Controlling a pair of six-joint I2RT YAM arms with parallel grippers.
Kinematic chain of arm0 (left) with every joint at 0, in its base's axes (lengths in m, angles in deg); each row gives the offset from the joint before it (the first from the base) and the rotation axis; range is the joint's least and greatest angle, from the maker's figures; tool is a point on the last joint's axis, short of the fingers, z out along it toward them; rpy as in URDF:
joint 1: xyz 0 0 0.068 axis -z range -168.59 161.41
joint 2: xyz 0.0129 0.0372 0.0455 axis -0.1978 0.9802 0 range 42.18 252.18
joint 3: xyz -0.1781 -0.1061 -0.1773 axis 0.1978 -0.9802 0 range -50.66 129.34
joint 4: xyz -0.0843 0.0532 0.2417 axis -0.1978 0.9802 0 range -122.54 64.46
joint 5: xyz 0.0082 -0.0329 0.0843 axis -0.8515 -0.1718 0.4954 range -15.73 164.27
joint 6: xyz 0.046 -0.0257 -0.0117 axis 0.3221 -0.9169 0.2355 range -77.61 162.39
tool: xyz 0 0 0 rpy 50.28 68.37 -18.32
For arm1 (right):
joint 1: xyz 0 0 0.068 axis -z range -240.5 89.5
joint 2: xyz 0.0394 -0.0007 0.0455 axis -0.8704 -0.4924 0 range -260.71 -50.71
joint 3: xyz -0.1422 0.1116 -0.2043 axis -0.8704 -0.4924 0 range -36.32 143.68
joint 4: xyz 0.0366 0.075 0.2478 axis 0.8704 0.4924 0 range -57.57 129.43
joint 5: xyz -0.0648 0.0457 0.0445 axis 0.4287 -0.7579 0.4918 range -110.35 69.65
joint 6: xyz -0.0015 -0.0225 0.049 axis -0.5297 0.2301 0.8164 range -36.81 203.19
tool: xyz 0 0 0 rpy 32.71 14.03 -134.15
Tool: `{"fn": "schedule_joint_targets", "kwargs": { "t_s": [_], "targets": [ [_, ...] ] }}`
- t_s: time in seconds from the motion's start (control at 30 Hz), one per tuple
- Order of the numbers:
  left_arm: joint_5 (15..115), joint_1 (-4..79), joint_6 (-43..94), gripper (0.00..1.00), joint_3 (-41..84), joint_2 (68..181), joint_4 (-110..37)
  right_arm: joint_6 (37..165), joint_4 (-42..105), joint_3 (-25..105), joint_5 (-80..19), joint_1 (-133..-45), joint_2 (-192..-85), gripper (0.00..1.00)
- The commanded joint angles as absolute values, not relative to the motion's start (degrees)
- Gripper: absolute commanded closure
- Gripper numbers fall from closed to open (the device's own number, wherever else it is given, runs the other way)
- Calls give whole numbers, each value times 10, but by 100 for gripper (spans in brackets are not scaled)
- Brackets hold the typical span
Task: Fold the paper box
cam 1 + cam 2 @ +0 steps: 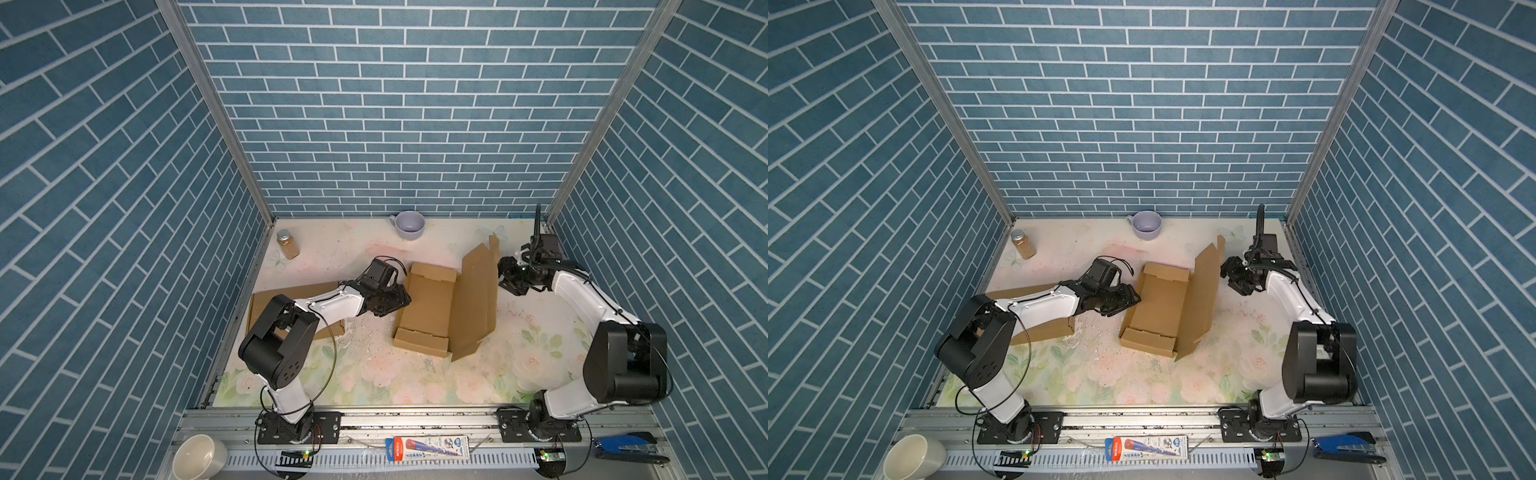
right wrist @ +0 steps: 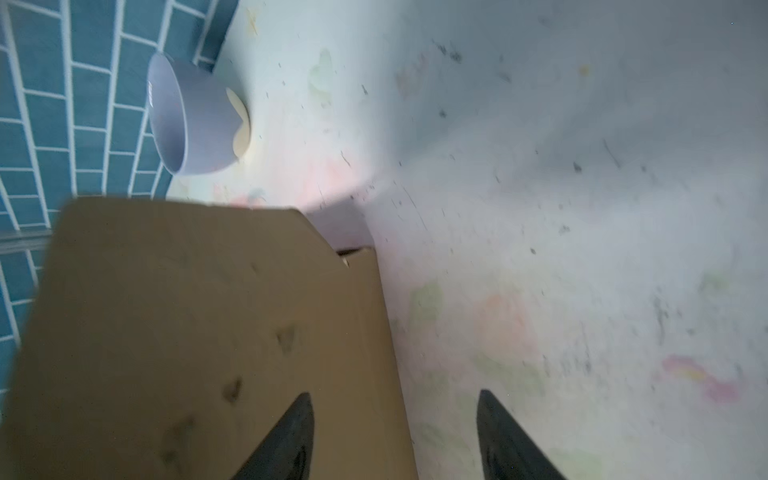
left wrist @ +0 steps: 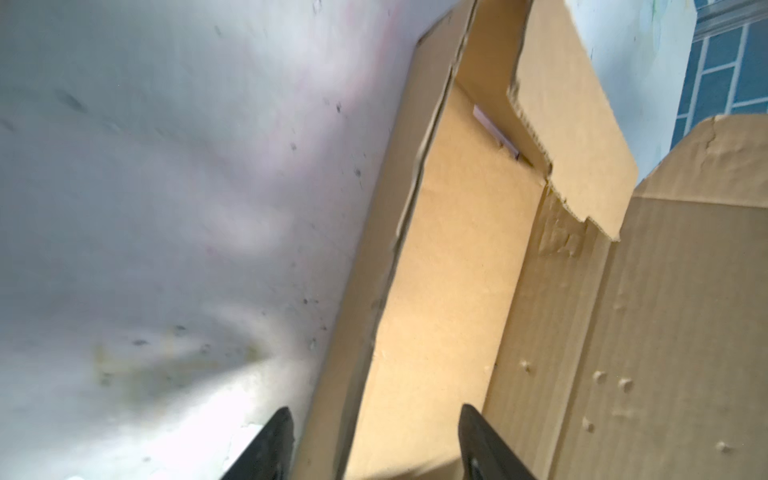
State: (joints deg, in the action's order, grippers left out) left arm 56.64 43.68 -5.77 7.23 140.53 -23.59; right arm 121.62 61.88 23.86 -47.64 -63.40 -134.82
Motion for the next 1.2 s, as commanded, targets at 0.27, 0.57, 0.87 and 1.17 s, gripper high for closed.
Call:
{"fn": "schedule_joint_targets", "kwargs": {
  "t_s": [0.27,0.57,0.87,1.17],
  "targets": [
    [519,387,47,37,120,1440,-196,1168,796,196,-514,-596,-1163,34],
    [512,387,33,38,84,1432,-240,1226,836,295,-606,-573,-1121,31],
    [523,385,51,38,86,1422,-233,1197,889,389,-490,-685,-1206,31],
    [545,350,104,37,97,1372,-187,1072,976,481,-353,-765,-1310,60]
  ]
}}
